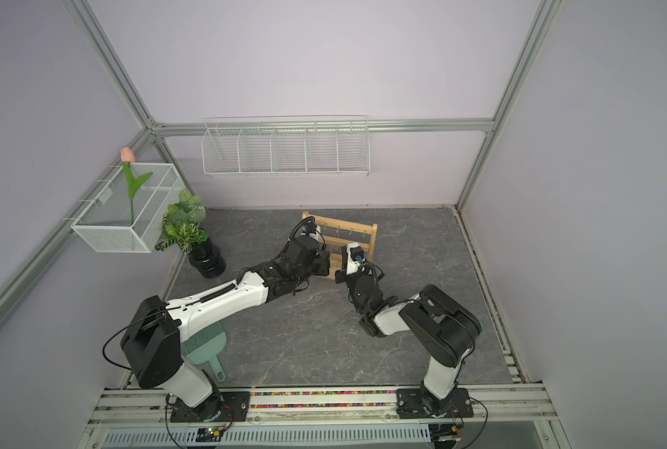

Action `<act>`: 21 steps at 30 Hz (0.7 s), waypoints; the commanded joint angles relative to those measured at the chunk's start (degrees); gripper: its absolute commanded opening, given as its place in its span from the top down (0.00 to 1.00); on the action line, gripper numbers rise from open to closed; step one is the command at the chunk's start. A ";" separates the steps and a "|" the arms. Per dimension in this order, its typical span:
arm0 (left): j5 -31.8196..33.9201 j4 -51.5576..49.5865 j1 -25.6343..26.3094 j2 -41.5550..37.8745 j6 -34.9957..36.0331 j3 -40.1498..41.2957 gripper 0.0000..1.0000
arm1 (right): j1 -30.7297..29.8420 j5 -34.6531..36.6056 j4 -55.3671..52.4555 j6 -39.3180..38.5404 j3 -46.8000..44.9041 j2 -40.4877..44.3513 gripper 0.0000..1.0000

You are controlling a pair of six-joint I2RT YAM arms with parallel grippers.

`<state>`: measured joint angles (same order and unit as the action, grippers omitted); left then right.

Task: Hang the necklace on the jewelry display stand
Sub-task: Hang the necklace on the stand.

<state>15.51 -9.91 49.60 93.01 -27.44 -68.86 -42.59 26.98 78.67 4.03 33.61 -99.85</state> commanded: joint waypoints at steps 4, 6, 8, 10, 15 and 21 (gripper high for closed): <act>3.27 1.65 1.13 0.35 -2.62 2.22 1.00 | -0.53 -0.68 1.21 -0.60 -0.82 2.25 0.92; 3.30 1.73 1.14 0.44 -2.83 2.56 1.00 | -0.50 -0.91 0.88 -0.60 -0.95 2.62 0.92; 3.43 1.78 1.15 0.31 -3.35 2.95 1.00 | -0.64 -1.04 0.52 -0.69 -0.82 2.99 0.92; 3.39 2.32 1.18 0.40 -4.07 3.61 1.00 | -0.65 -1.18 0.15 -0.71 -0.67 3.17 0.92; 3.38 3.73 1.24 1.59 -5.25 4.43 1.00 | -0.79 -1.56 0.04 -0.82 -0.39 3.70 0.91; 3.22 4.66 1.21 2.78 -5.86 4.26 1.00 | -1.00 -1.85 -1.31 -1.26 0.23 5.23 0.91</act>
<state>18.02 -6.92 50.65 94.37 -31.73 -65.17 -43.13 25.58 77.30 3.66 33.41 -96.68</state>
